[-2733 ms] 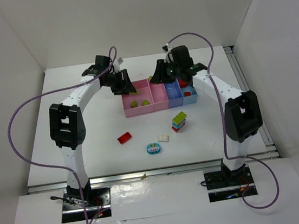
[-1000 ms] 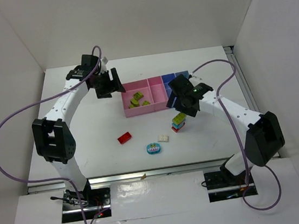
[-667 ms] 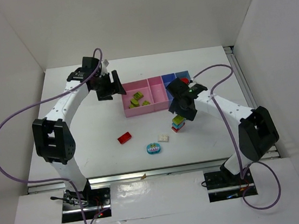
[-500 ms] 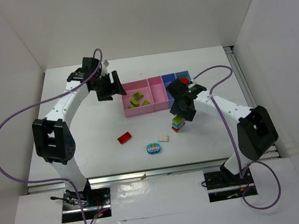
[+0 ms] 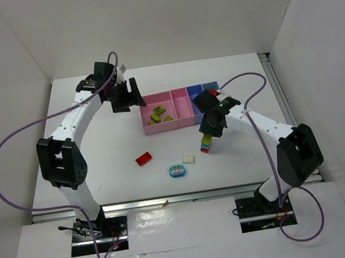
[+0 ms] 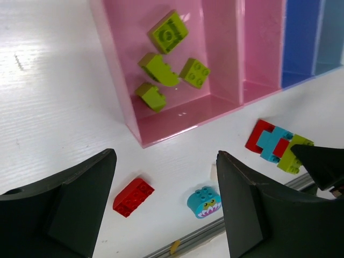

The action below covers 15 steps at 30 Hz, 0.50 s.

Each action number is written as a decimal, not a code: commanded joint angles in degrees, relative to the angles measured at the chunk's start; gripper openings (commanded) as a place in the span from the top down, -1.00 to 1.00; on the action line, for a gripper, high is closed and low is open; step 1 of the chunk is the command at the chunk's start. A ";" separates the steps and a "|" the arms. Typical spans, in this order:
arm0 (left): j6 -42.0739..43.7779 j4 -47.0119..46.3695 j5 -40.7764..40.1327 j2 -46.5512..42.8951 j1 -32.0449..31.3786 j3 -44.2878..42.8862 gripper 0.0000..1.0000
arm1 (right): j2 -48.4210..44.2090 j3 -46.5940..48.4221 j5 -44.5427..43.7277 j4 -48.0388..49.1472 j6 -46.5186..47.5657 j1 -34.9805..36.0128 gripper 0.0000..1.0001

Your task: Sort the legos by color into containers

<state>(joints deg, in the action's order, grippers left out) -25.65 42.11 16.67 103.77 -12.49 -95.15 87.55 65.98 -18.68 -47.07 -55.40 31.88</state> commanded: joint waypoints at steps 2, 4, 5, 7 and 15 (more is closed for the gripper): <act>2.43 0.52 9.04 -0.59 -0.43 -5.12 -0.71 | -6.85 2.32 6.16 5.13 10.88 -1.55 0.42; 3.76 0.52 14.33 -0.58 -0.43 -5.65 -0.65 | -9.49 3.02 10.65 8.36 13.89 -3.48 0.42; 4.46 -0.79 20.71 -0.58 -0.43 -4.35 -0.56 | -10.28 3.02 13.46 9.44 17.13 -4.36 0.42; 5.08 -8.76 29.26 -2.86 0.27 -0.67 -0.56 | -12.74 3.02 23.47 15.47 20.57 -7.51 0.42; -10.09 -35.67 58.01 -4.80 1.07 11.47 -0.65 | -15.48 -1.90 61.46 39.41 23.32 -17.72 0.40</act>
<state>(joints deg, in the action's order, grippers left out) -28.71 21.43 59.59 101.25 -11.92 -85.69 72.77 65.10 25.10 -22.09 -33.82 15.99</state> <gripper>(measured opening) 0.822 0.441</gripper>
